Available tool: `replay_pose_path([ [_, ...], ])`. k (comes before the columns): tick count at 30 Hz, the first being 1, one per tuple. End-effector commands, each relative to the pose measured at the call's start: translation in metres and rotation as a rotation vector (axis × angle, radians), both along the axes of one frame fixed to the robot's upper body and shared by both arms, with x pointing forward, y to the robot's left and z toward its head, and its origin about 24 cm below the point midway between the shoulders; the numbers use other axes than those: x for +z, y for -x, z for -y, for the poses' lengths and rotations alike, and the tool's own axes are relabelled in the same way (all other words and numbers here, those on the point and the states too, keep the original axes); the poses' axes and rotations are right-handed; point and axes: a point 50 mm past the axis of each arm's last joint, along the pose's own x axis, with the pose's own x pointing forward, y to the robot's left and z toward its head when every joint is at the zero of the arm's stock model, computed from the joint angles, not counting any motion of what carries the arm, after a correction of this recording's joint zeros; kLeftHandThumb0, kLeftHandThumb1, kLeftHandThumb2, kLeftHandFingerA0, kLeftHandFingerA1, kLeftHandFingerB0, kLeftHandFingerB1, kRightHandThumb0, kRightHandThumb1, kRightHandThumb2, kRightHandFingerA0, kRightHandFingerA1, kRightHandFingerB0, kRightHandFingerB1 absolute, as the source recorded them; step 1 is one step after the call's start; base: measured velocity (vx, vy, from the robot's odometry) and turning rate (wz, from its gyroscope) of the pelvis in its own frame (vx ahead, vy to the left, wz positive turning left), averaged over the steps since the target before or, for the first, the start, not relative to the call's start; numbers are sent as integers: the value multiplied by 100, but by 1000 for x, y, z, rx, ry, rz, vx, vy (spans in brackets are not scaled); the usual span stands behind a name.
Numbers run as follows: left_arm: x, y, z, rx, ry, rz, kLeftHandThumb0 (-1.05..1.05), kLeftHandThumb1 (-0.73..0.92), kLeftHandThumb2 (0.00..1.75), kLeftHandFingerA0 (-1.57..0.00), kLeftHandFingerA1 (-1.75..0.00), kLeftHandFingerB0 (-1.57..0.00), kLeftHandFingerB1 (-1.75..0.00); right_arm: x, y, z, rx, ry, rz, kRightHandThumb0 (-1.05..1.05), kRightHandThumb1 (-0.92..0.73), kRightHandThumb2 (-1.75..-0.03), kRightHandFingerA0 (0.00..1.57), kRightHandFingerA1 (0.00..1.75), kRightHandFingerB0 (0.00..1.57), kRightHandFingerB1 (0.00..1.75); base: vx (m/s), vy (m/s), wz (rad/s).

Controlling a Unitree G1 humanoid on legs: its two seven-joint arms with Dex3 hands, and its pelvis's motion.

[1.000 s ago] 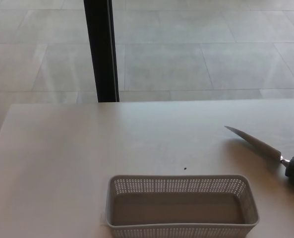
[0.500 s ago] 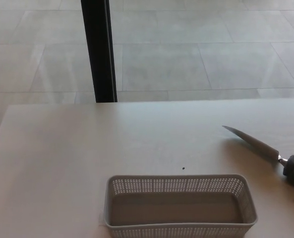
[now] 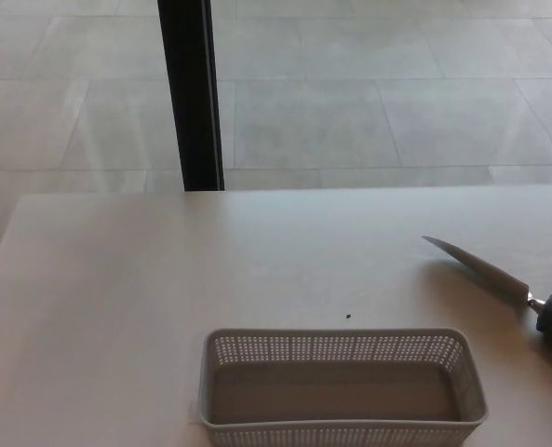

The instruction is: A garden tool is kept on the righthand side and a container is kept on the lefthand side on a desk infront of the robot. the robot uses its right hand to pick up the garden tool and makes a scooping motion inside the container

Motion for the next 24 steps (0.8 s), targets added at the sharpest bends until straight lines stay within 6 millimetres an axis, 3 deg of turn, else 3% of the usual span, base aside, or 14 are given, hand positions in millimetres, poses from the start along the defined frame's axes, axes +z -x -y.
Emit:
replay_pose_path([
  [1,2,2,-2,37,8,23,-45,62,59,-66,-70,-62,-50,9,-11,-1,-9,87,27,-103,-68,-99,0,2,6,4,0,0,0],
  [3,2,2,-3,28,2,18,-46,63,58,-66,-67,-61,-49,11,-12,-1,-3,77,40,-101,-66,-98,0,3,9,7,0,0,0],
  [4,2,2,-3,26,1,18,-46,63,59,-70,-77,-59,-48,12,-13,-1,-1,88,40,-85,-75,-63,0,11,1,26,0,0,0],
  [5,2,1,-3,15,-3,15,-47,65,59,-66,-68,-55,-45,15,-15,0,4,106,40,-99,-66,-100,0,6,9,11,0,0,0],
  [7,2,0,-2,4,-9,9,-47,65,59,-66,-68,-55,-45,17,-17,0,6,110,41,-99,-66,-100,0,6,9,11,0,0,0],
  [8,2,-1,-2,1,-3,17,-48,65,59,-61,-68,-51,-45,16,-18,2,1,123,7,-86,-76,-63,0,11,0,26,0,0,0],
  [11,3,-5,-3,-12,4,24,-48,65,60,-59,-63,-56,-48,10,-17,5,-8,150,-55,-88,-76,-63,0,12,0,25,0,0,0],
  [12,3,-7,-2,-12,9,28,-47,65,60,-60,-62,-57,-48,-1,-13,8,-14,160,-110,-100,-67,-102,0,6,9,11,0,0,0],
  [14,3,-7,-2,0,13,37,-47,65,60,-62,-63,-59,-49,-6,-11,9,-9,172,-135,-100,-67,-102,0,7,9,12,0,0,0],
  [16,3,-7,-2,10,16,46,-46,66,60,-62,-64,-56,-49,-14,-8,9,10,182,-156,-94,-63,-100,0,15,10,17,0,0,0],
  [18,3,-7,-2,-2,13,39,-47,65,59,-65,-66,-58,-48,-26,-3,8,13,172,-205,-99,-64,-98,0,8,10,13,0,0,0],
  [22,3,-8,-1,-2,13,36,-47,65,60,-61,-63,-56,-48,-31,-2,5,15,174,-225,-99,-64,-97,0,6,8,13,0,0,0],
  [23,2,-8,-1,-8,1,30,-49,65,59,-68,-63,-62,-47,-31,-2,5,16,172,-231,-83,-72,-62,0,14,1,28,0,0,0],
  [24,2,-9,0,-17,-8,23,-47,65,60,-62,-63,-59,-48,-33,-2,2,28,172,-257,-103,-66,-98,0,9,8,8,0,0,0],
])
